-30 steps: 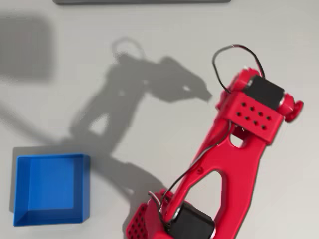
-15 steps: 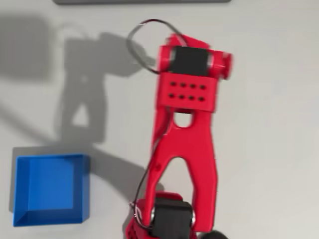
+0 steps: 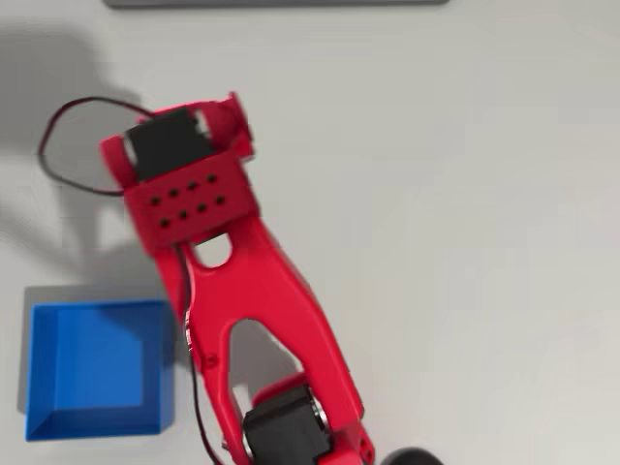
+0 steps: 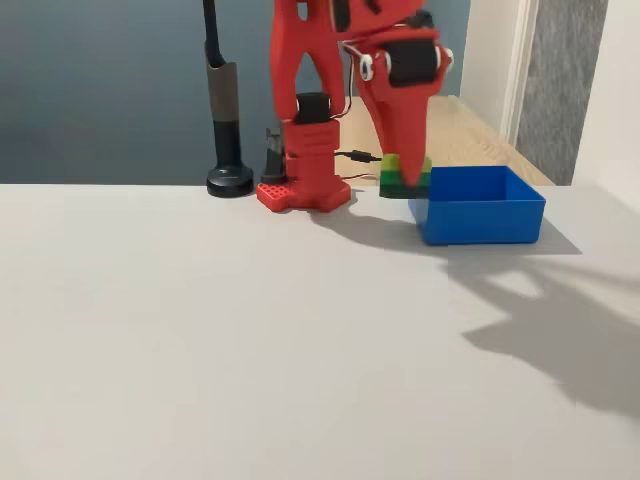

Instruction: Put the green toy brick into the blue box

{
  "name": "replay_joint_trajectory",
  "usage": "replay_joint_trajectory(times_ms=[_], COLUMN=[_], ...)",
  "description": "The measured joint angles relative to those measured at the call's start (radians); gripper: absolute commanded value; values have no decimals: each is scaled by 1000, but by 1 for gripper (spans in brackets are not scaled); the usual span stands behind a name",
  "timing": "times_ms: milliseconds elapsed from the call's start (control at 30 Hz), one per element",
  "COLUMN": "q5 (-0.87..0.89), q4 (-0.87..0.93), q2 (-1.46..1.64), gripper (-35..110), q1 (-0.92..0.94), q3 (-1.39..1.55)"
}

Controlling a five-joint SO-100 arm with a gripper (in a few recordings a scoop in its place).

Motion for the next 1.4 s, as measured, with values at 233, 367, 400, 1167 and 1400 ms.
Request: replay_joint_trajectory(times_ms=[233, 367, 400, 1167, 1400], q5=[-21, -49, -51, -118, -138], q4=[72, 114, 123, 149, 147], q2=[0, 0, 0, 0, 0], gripper=[0, 0, 0, 0, 14], q1=[-236, -380, -416, -744, -744], q3=[-29, -29, -29, 146, 160])
